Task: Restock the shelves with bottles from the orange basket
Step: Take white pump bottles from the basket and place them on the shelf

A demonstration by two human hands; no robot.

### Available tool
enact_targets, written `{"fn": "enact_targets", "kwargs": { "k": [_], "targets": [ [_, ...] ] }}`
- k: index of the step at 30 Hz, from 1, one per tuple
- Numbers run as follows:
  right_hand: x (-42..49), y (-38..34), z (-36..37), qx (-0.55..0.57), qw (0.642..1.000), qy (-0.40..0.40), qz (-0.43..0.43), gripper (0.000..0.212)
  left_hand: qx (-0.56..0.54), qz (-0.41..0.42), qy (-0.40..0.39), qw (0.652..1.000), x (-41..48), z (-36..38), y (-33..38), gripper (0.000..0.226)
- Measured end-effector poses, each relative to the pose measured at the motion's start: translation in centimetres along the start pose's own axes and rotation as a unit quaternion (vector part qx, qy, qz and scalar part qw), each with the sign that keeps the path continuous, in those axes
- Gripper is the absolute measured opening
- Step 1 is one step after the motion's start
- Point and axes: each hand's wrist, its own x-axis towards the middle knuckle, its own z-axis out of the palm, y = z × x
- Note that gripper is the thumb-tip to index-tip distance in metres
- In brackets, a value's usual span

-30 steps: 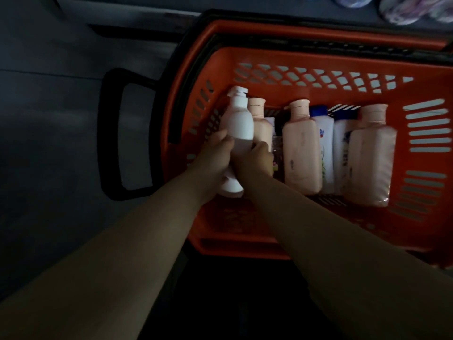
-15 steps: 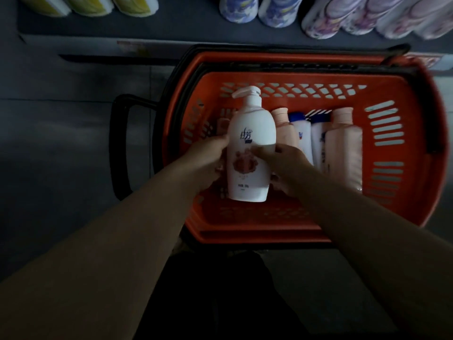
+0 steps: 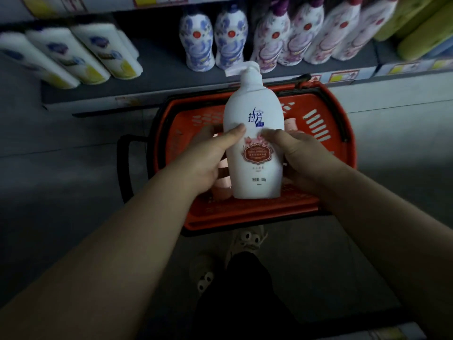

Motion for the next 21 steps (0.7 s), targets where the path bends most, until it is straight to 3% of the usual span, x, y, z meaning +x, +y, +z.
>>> {"fn": "enact_targets", "kwargs": {
  "k": [2,4,11,16,21],
  "targets": [
    [-1.9,-1.0,-0.1,0.014,1.0,0.012,-0.009,0.02,0.006,0.019,0.004,1.0,-1.5,0.9,1.3,0.037],
    [-3.6,-2.0,-0.3,0.023,0.999,0.024,-0.028,0.016,0.016,0.042,0.01,0.999,-2.8,2.1,2.8,0.032],
    [-7.6,-6.3,-2.0,0.092,0.989,0.044,-0.109,0.011,0.042,0.108,-0.014,0.993,-5.5,6.3,7.5,0.037],
    [-7.6,-9.6,-5.1,0.064,0.989,0.049,-0.12,0.012,0.01,0.123,-0.005,0.992,-5.1,10.6,9.6,0.04],
    [-7.9,-13.4,-9.9,0.03,0.988,0.018,-0.151,0.016,-0.004,0.143,0.006,0.99,-4.6,16.3,11.9,0.067]
  ]
}}
